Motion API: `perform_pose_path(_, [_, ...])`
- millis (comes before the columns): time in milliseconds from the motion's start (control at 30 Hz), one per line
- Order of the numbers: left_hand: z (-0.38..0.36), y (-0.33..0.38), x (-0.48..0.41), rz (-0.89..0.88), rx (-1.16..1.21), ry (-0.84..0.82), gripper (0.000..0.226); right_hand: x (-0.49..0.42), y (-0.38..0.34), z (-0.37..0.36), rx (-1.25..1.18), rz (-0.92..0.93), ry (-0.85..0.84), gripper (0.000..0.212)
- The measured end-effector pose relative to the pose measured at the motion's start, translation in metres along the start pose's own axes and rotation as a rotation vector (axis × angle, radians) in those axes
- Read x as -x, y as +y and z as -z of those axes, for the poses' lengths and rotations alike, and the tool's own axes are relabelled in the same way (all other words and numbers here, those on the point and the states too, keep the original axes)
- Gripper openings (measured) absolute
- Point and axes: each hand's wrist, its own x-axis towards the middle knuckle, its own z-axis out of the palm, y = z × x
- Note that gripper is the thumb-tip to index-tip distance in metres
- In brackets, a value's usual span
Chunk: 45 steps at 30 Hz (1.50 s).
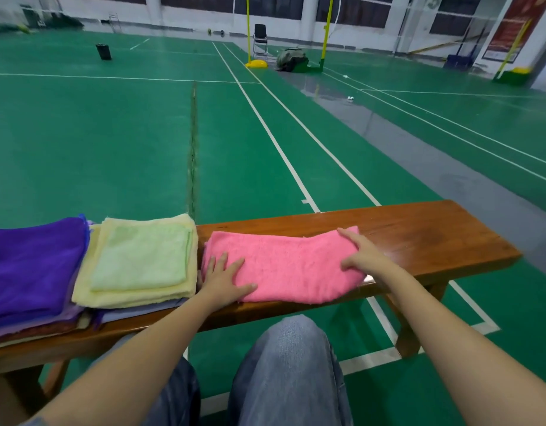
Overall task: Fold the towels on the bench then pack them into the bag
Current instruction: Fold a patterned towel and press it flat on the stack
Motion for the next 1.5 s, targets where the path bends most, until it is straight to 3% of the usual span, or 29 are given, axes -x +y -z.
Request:
perform_pose_path(333, [0.003, -0.005, 0.013, -0.038, 0.653, 0.27, 0.058, -0.023, -0.11, -0.082, 0.176, 0.138, 0.018, 0.076])
perform_pose_path(467, [0.004, -0.009, 0.01, -0.079, 0.899, 0.357, 0.054, -0.026, -0.129, -0.144, 0.219, 0.149, -0.094, 0.075])
perform_pose_path(567, [0.004, -0.008, 0.011, -0.072, 1.037, 0.366, 0.05, -0.023, -0.126, -0.175, 0.193, 0.179, -0.2, 0.061])
perform_pose_path(667, [0.004, -0.008, 0.01, -0.073, 1.028, 0.375, 0.049, -0.02, -0.116, -0.172, -0.09, 0.09, -0.331, 0.055])
perform_pose_path(700, [0.003, -0.009, 0.007, -0.074, 1.001, 0.382, 0.049, -0.022, -0.109, -0.166, -0.115, 0.083, -0.295, 0.055])
perform_pose_path(800, [-0.004, -0.008, -0.002, 0.056, 0.77, 0.363, 0.055, -0.037, -0.081, -0.141, 0.004, 0.067, 0.041, 0.046])
perform_pose_path(867, [-0.006, -0.002, -0.003, 0.153, 0.673, 0.361, 0.061, -0.043, -0.06, -0.129, 0.16, -0.011, 0.155, 0.048])
perform_pose_path(967, [-0.004, 0.005, -0.007, 0.228, 0.643, 0.354, 0.064, -0.043, -0.039, -0.125, 0.22, -0.092, 0.042, 0.058])
perform_pose_path(1100, [0.009, 0.011, -0.008, 0.3, 0.628, 0.25, 0.065, -0.048, -0.032, -0.129, 0.035, -0.056, 0.032, 0.058])
perform_pose_path(1233, [0.016, 0.017, -0.003, 0.181, 0.828, 0.236, 0.066, -0.049, -0.029, -0.13, -0.145, -0.072, -0.022, 0.057])
perform_pose_path(1367, [0.018, 0.018, 0.0, 0.155, 1.09, 0.212, 0.058, -0.037, -0.028, -0.119, -0.359, -0.118, -0.119, 0.04])
perform_pose_path(1500, [0.019, 0.029, 0.005, 0.164, 1.094, 0.139, 0.055, -0.026, -0.028, -0.109, -0.43, -0.107, -0.111, 0.038])
